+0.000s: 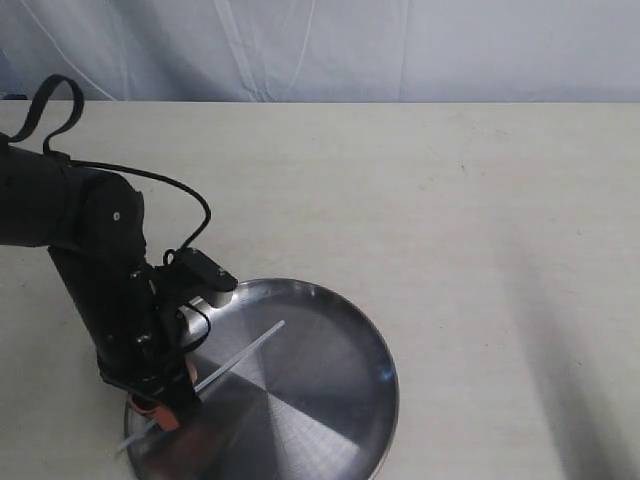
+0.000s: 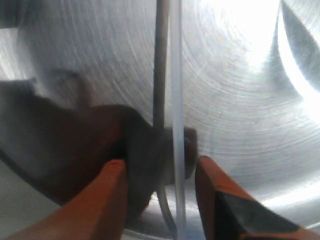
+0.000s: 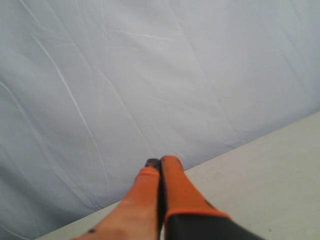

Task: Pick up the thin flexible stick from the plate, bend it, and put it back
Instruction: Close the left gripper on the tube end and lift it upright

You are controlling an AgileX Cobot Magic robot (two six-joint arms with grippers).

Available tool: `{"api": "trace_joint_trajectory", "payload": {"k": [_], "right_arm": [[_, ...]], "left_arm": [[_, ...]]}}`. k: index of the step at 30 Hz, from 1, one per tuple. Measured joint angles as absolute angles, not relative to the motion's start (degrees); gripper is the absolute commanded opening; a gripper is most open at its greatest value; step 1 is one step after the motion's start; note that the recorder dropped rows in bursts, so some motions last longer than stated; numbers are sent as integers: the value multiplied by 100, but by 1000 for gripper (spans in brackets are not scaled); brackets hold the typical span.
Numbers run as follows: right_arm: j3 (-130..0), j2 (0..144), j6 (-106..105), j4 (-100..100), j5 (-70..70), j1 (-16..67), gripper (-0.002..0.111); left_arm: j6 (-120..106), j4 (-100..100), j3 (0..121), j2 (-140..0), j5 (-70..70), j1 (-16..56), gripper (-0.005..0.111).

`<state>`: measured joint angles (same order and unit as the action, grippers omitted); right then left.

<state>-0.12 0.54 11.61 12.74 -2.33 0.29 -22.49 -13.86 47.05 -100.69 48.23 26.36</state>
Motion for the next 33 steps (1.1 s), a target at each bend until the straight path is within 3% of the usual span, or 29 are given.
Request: {"api": "trace_joint_trajectory", "payload": {"k": [7,14,33], "right_arm": [[-12,54,1161,1274,-233,29,0],[-12,54,1161,1274,-222,29,0],[-12,54,1557,1933,-202,29,0]], "left_arm": [[-1161,-538,4705,-10069,4703,2856,39],[-1012,-458,4705,-10069,4690,2856,0],[-1933,-1674,4824,-9630,4402,2856,0]]}}
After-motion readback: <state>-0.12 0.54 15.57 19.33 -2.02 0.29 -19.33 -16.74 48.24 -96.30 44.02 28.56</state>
